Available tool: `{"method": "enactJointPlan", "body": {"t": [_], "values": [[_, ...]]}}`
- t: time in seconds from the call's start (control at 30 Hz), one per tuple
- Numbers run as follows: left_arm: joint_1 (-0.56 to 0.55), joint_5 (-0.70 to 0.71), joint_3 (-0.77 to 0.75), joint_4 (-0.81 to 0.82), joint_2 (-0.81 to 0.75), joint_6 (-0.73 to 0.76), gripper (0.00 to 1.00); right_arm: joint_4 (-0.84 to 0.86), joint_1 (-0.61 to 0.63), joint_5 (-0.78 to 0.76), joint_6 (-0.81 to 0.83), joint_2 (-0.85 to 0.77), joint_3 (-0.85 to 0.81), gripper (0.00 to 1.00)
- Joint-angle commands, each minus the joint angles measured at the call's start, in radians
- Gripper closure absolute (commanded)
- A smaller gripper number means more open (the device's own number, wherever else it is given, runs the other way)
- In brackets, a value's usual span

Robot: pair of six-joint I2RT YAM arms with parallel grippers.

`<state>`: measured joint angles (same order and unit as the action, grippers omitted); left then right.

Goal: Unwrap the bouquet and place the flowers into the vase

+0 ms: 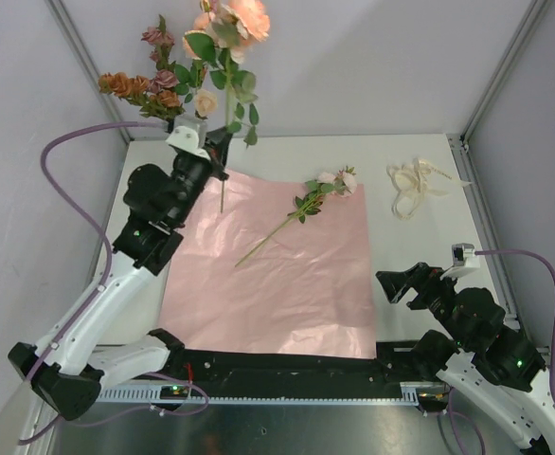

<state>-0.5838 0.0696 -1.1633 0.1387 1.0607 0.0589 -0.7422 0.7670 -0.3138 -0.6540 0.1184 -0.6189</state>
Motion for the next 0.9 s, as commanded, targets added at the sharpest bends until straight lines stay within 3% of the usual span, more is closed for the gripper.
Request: {"method": "enactJointPlan", "body": {"t": [0.0, 0.17, 0.4, 0.6, 0.87], "values": [[0.059, 0.002, -0.017, 0.124, -0.034, 0.089, 1.00, 0.036, 0.006, -0.013, 0.007, -0.007, 0.004, 0.01], [0.181, -0.022, -0.004, 0.170, -0.065, 0.098, 1.00, 0.039, 0.006, -0.014, 0.009, -0.003, 0.004, 0.01], [0.374, -0.011, 0.019, 0.336, -0.033, 0.001, 1.00, 0.037, 0.006, -0.013, 0.008, 0.005, 0.004, 0.01], [0.520, -0.132, -0.030, 0.560, 0.122, -0.077, 1.00, 0.041, 0.005, -0.015, 0.013, 0.020, 0.004, 0.01], [0.610, -0.245, -0.279, 0.688, 0.388, -0.194, 1.00, 0.034, 0.006, -0.028, 0.009, 0.061, -0.003, 0.01]]}}
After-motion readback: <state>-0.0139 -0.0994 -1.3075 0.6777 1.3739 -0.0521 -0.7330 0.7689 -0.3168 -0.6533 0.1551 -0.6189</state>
